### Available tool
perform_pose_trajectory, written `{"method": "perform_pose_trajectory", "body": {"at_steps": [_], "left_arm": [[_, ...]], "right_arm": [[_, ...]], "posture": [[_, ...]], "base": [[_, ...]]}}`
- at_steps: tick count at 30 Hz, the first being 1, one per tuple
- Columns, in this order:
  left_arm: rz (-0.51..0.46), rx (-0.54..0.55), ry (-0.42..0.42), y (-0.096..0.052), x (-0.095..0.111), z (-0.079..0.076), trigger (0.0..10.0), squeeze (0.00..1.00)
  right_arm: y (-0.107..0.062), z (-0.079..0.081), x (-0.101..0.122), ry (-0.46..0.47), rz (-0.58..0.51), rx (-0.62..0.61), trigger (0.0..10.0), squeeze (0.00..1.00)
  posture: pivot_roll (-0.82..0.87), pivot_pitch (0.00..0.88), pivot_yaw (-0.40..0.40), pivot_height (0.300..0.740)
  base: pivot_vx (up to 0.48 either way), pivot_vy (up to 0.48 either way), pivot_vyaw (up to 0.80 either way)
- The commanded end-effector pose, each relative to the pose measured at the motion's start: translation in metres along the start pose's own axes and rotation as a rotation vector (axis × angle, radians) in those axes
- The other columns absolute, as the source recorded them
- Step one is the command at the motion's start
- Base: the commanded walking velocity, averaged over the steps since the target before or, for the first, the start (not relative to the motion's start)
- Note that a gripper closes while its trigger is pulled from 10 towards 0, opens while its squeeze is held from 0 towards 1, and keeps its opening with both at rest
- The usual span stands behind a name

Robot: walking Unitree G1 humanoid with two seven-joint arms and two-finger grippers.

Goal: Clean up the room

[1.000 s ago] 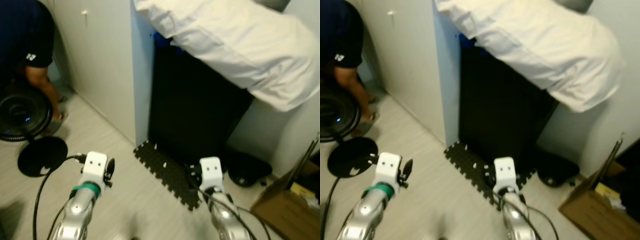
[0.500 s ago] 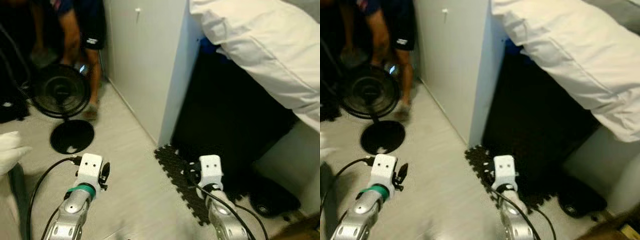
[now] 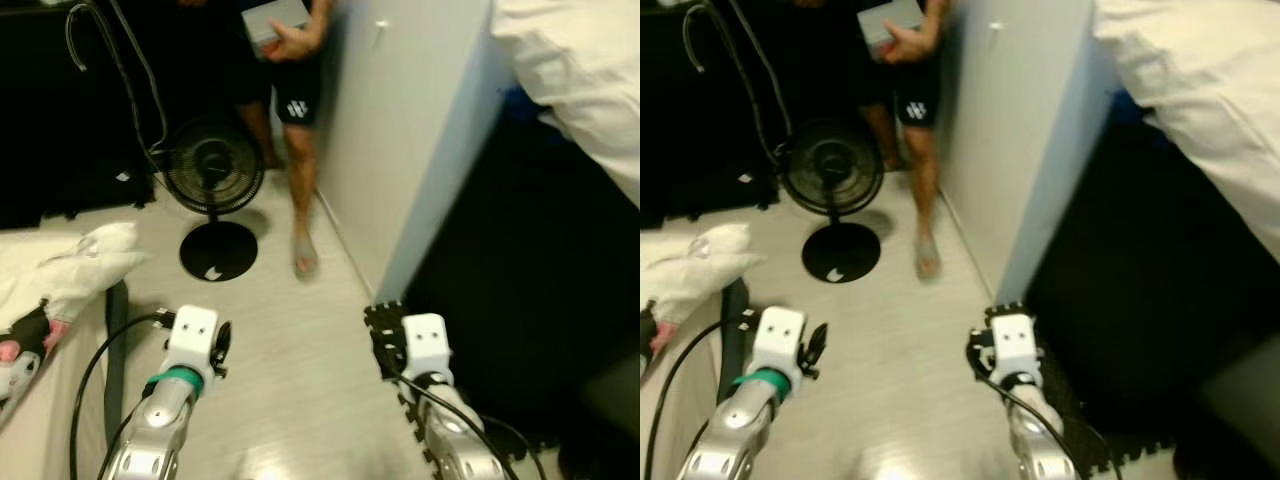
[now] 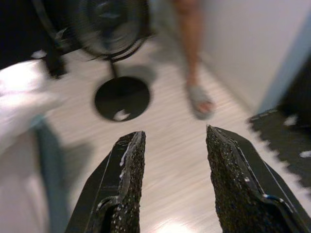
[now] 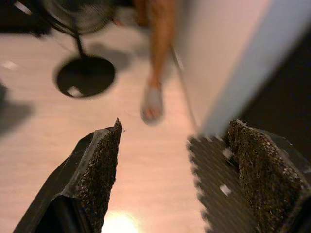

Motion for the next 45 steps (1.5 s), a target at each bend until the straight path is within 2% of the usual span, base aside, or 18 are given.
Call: {"method": "perform_pose_trajectory", "body": {"at_steps": [1,45], "left_arm": [[0.011,-0.004,-0.005,-0.0021,-0.0048,-0.0038,10.0,0.00],[0.021,-0.008,0.018,-0.0037,-0.0068,-0.0043,10.0,0.00]], "right_arm": [[-0.0050,0.0017,-0.0141,-0.006,0.051,0.013,10.0,0.00],[-0.0062,0.0054,-0.0161,0.007,0.059,0.017,10.0,0.00]], "posture": [[0.06,0.000,-0.018,0.740],[0.06,0.000,-0.011,0.740]], "base": [[0.000,0.000,0.80],[0.000,0.000,0.80]]}}
Point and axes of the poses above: a point about 5 cm out from each wrist's last joint towards the gripper, its own y axis pointing out of the wrist towards the gripper, its own x axis along the axis of the wrist's last joint, z = x × y, the point moved 2 cm from there along y, pointing out of the wrist towards the gripper, and after that the axes turned 11 degrees about -y, right-handed, at the moved point
